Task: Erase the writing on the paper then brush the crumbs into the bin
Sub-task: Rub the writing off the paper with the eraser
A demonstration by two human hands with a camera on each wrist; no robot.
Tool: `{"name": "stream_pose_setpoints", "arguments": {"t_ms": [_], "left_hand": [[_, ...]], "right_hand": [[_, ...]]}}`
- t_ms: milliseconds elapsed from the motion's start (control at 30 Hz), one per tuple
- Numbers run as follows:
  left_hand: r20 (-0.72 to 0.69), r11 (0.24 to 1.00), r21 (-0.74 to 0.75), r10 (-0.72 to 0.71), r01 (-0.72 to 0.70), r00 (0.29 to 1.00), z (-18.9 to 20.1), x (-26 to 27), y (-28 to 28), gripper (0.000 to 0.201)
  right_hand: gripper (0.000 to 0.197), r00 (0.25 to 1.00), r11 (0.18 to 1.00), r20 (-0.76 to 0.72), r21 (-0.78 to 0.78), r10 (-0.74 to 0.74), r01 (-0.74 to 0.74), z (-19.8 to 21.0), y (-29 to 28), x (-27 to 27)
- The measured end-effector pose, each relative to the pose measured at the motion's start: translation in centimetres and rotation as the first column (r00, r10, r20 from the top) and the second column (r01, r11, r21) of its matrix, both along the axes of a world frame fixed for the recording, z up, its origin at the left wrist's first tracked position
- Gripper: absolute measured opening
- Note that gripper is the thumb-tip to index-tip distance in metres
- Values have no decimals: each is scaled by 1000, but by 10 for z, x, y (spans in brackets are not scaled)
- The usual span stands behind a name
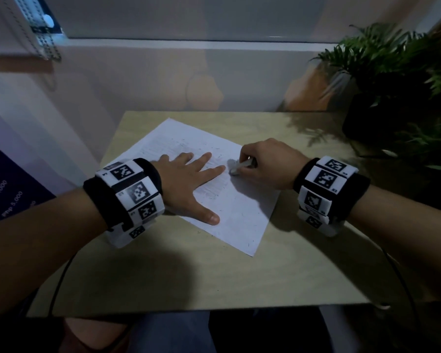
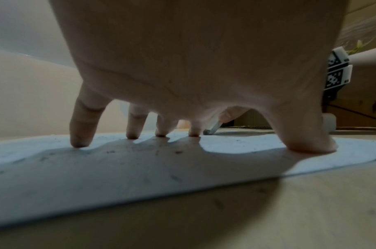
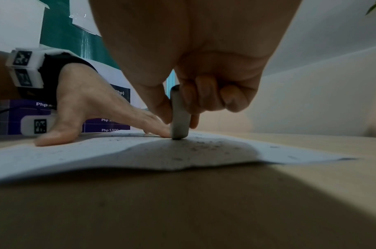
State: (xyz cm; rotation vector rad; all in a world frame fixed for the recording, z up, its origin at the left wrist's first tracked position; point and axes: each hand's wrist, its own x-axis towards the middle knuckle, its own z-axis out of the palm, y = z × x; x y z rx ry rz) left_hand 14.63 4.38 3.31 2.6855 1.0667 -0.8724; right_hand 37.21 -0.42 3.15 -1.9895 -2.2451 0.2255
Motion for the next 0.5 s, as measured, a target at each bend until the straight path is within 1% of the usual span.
{"name": "stream_pose_setpoints", "arguments": {"t_ms": [67,100,167,233,267,300,400,433,467,500], "left_hand": [[1,1000,1,3,-3,1000,0,0,0,125],[0,1000,1,3,-3,1000,0,0,0,125],[-5,1000,0,3,-3,1000,-1,0,1,126],[-9,1000,-4,2,-2,1000,-1,0,2,128],[-11,1000,-6,4,-4,1000,-1,0,2,127],[-13,1000,-9,7,-7,1000,-1,0,2,126],[-13,1000,-5,6,-6,1000,-1,0,1,125],[-15,1000,-3,3,-3,1000,-1,0,1,124],[-18,1000,-2,1,-1,1000,-1,0,2,125],[-21,1000,-3,0,0,1000,0,0,2,126]], "right_hand": [[30,997,998,31,25,-64,64,1,0,1],[32,997,997,34,37,-65,64,1,-2,0],[35,999,1000,-24,6,30,-30,2,-8,-4],[35,985,984,-101,-97,138,-148,6,-13,-9],[36,983,979,-120,-127,142,-157,7,-13,-9],[38,988,986,-112,-118,106,-119,7,-11,-8],[34,996,996,-7,-2,-92,92,3,-3,0],[33,994,994,19,23,-107,106,1,-4,0],[34,997,997,24,22,-76,75,0,-5,-1],[34,1000,1000,9,-8,-11,11,0,-8,-3]]}}
